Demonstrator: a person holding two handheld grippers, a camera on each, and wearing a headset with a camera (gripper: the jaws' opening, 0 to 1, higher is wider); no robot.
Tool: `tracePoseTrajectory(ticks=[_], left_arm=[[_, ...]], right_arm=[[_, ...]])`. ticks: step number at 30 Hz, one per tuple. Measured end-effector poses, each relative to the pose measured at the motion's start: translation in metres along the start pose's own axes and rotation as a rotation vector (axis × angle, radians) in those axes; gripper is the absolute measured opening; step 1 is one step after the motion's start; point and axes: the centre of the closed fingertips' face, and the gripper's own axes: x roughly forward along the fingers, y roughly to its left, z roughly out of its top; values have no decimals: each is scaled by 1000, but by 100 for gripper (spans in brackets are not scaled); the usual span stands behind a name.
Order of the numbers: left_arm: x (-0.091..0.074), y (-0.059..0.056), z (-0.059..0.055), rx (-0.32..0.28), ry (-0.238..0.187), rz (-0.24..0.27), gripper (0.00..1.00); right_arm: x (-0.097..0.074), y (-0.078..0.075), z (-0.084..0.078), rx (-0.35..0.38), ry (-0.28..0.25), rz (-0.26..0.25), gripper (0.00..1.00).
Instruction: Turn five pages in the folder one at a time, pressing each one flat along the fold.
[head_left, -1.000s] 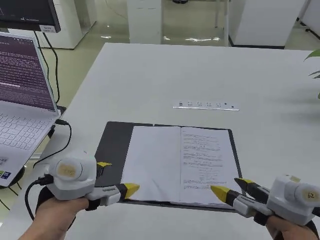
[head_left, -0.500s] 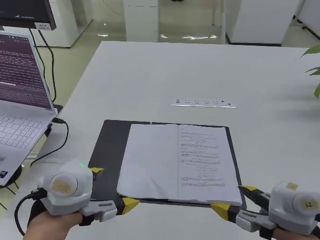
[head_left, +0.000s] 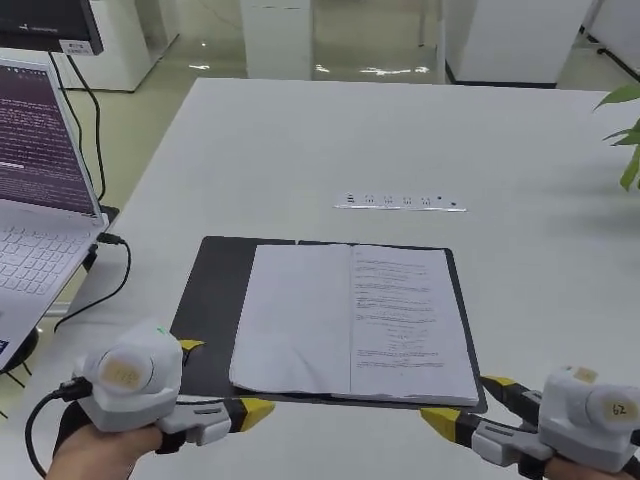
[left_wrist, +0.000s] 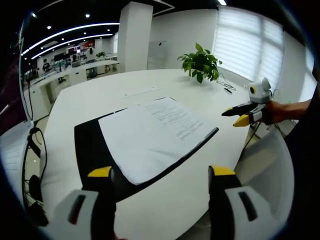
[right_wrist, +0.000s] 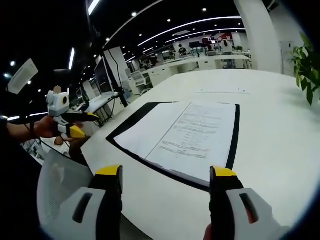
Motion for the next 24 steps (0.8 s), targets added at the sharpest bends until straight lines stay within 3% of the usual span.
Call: tracePoseTrajectory(ticks=[11,24], left_arm=[[14,-9,-7,0,64,-33,74],[45,-32,2,48,111,-106,72]], right_arm=[[-3,-4,-18,26,63,-6,66],[-20,-16,-28,99,50,-34,66]])
